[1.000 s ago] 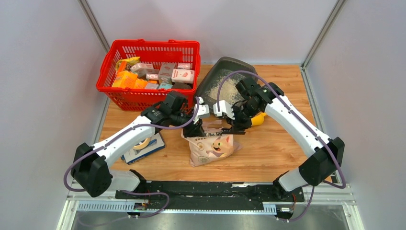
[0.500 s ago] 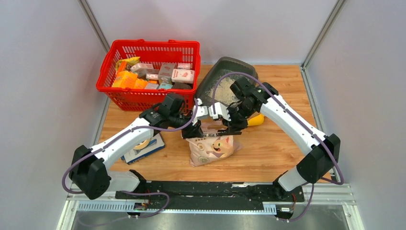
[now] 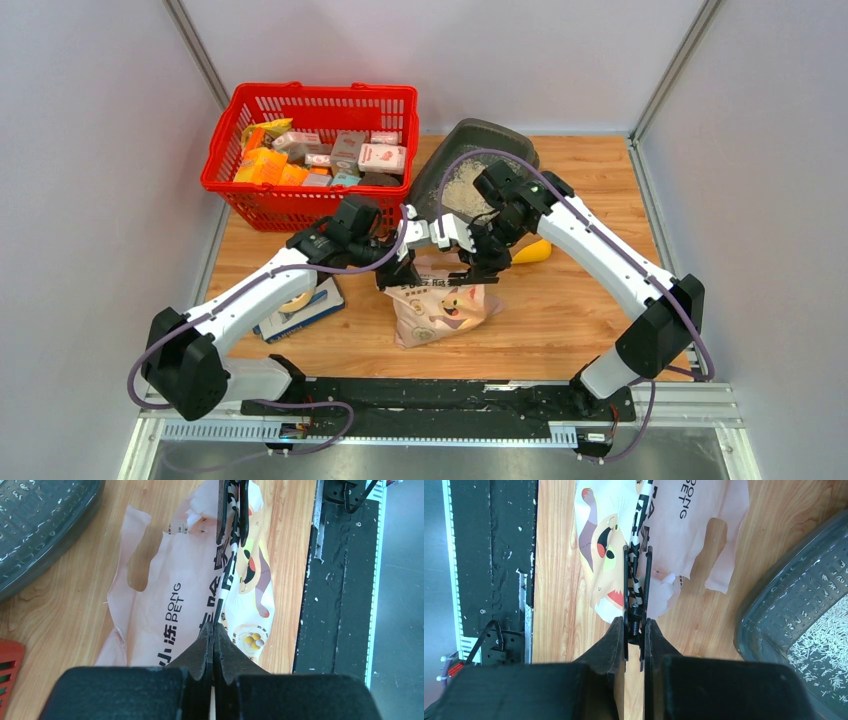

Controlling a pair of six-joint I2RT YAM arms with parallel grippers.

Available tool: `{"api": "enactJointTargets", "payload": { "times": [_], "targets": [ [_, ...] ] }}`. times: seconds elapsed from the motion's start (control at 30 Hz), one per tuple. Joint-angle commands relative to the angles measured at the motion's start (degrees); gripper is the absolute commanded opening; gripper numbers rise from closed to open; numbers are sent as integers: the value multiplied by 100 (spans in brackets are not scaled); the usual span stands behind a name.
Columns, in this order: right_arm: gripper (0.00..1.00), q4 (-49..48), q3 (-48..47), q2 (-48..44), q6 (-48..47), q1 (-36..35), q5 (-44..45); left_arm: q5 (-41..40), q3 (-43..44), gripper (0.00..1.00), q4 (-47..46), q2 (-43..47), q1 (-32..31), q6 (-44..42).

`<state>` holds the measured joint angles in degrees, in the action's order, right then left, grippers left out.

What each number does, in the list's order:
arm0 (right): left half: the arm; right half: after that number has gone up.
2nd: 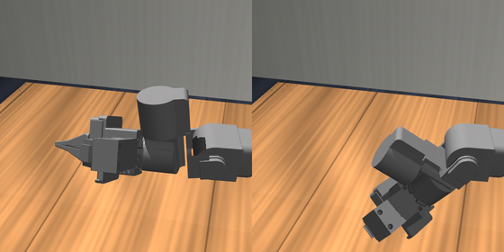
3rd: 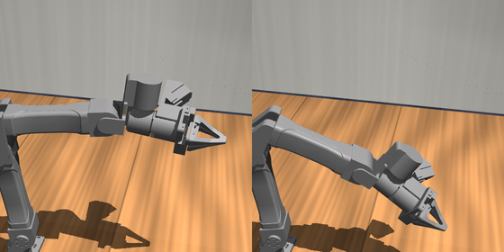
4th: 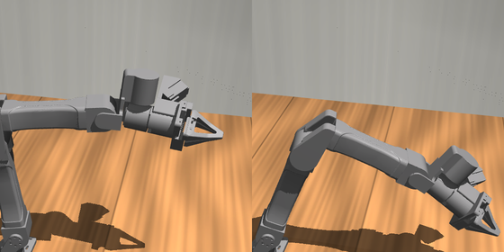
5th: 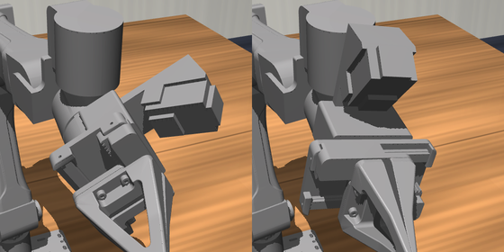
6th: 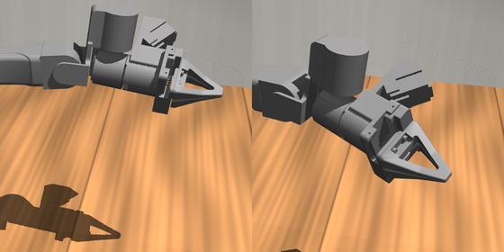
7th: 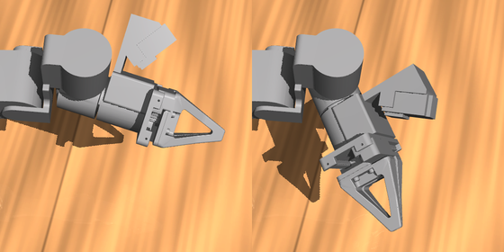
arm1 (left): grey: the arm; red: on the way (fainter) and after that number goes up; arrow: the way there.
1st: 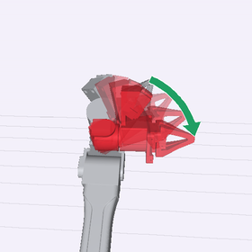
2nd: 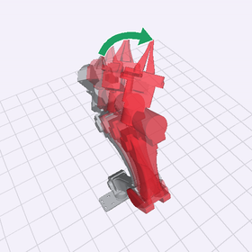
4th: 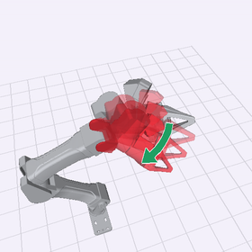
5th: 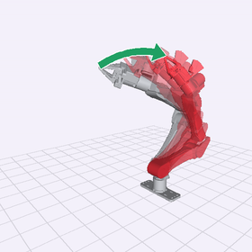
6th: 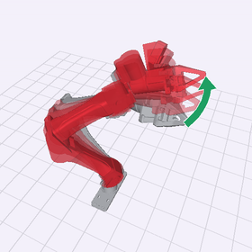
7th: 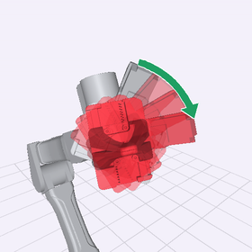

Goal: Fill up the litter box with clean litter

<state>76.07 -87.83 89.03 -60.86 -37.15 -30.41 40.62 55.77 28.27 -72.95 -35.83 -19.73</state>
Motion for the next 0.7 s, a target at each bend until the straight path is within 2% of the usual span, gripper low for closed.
{"api": "enactJointTargets", "payload": {
  "times": [0.0,0.27,0.47,0.6,0.67],
  "targets": [
    [0,453,-182,70,416,-319,183,191,83,0,20,281,59,109],
    [0,303,-120,-70,619,-522,782,280,92,0,3,369,94,127],
    [0,233,-68,-185,689,-522,546,280,-57,0,-435,422,173,609],
    [0,145,-24,-123,786,-522,492,376,-145,32,-437,527,217,822],
    [0,136,-23,-132,795,-522,510,385,-267,36,-244,658,243,655]
  ]
}}
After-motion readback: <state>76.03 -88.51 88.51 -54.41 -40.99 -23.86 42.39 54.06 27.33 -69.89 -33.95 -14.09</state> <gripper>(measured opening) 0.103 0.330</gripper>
